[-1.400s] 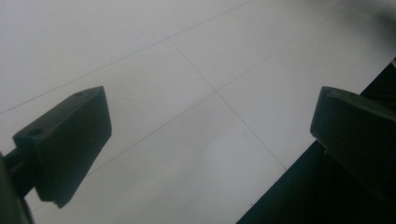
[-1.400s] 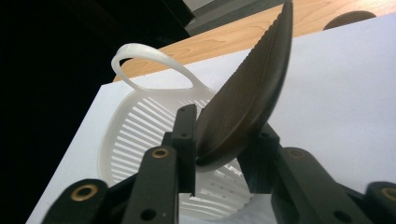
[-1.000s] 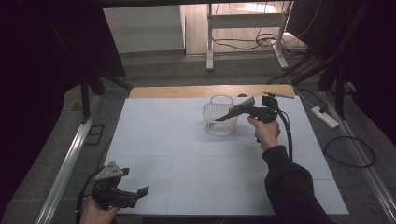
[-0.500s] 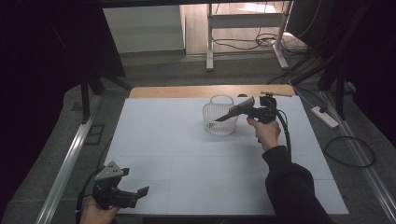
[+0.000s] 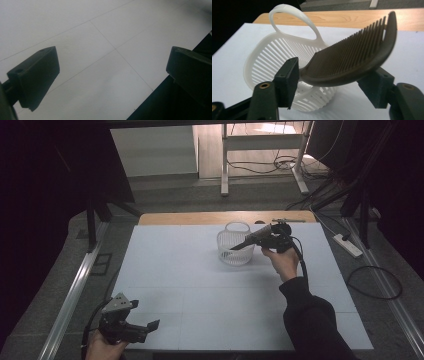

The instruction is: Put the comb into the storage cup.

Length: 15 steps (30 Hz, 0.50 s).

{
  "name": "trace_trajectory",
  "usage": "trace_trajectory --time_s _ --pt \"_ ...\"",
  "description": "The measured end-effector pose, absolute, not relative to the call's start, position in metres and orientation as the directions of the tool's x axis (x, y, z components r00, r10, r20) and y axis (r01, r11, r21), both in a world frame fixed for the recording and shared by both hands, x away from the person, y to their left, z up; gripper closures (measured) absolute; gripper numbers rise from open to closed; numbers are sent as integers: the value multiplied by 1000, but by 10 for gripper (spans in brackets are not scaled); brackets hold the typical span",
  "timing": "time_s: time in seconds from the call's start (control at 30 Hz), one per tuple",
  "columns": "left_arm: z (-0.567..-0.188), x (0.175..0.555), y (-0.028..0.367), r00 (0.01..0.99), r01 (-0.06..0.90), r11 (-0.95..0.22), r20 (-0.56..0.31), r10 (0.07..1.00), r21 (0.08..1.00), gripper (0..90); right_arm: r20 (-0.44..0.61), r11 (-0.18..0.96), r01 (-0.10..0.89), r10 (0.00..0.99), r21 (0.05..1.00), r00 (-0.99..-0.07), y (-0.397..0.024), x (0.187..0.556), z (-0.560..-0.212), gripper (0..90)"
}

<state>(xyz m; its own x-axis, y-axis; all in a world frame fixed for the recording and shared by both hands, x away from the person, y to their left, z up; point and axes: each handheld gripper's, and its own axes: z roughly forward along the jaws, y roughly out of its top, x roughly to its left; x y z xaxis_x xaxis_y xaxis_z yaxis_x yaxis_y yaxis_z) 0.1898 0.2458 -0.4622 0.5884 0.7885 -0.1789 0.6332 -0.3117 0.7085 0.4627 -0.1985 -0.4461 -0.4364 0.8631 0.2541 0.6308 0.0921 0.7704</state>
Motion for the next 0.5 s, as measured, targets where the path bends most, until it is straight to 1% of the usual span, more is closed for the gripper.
trace_trajectory --time_s 0.2,0.5 --pt "-462 190 246 588 633 -310 -179 789 710 0 169 167 610 874 774 -455 -193 460 -441 303" --pt "-462 190 247 588 632 -306 -184 788 712 0 125 230 610 867 759 -482 -189 457 -438 235"
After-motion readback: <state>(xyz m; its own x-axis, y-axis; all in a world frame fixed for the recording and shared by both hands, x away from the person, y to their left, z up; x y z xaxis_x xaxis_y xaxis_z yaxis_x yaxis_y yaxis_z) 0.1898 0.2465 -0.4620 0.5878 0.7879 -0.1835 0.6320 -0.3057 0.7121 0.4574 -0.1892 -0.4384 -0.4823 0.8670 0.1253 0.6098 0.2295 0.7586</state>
